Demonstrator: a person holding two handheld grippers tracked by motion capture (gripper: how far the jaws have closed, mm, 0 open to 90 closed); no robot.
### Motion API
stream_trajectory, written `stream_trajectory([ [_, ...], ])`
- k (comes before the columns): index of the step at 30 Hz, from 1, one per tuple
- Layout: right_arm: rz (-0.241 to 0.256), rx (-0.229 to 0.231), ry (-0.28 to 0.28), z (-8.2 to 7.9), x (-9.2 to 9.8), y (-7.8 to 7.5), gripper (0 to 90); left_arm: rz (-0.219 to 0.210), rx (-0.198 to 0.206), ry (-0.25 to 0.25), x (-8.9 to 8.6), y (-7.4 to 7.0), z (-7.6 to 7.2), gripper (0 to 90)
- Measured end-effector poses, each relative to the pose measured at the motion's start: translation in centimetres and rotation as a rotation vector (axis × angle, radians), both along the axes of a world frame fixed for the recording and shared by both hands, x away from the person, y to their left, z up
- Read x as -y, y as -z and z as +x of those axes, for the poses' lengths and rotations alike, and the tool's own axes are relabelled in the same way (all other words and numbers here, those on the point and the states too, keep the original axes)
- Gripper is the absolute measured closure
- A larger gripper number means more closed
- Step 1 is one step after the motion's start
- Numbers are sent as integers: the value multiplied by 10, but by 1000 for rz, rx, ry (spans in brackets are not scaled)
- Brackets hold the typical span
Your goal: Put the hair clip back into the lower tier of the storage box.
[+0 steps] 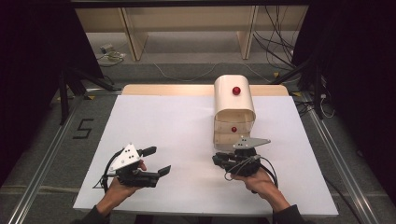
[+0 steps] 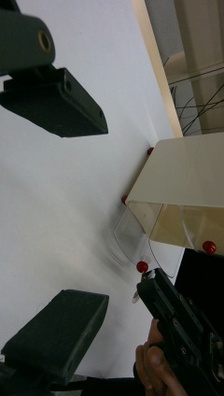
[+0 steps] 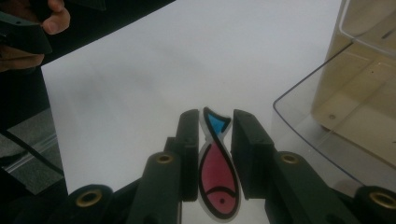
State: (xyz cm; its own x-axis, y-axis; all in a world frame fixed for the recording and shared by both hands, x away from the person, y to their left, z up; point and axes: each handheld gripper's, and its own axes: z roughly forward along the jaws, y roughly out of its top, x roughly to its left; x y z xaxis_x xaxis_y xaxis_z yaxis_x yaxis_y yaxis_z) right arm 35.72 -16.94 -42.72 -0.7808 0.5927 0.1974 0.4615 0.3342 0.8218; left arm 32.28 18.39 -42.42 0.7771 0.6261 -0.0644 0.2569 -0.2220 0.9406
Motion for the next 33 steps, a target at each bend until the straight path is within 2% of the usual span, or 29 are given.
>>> stream_trajectory([
  [20, 47, 37, 66, 2, 18, -14, 734, 1, -1, -2, 0, 0, 0, 148],
  [33, 58, 53, 107, 4, 26, -19, 734, -3, -3, -5, 0, 0, 0, 148],
])
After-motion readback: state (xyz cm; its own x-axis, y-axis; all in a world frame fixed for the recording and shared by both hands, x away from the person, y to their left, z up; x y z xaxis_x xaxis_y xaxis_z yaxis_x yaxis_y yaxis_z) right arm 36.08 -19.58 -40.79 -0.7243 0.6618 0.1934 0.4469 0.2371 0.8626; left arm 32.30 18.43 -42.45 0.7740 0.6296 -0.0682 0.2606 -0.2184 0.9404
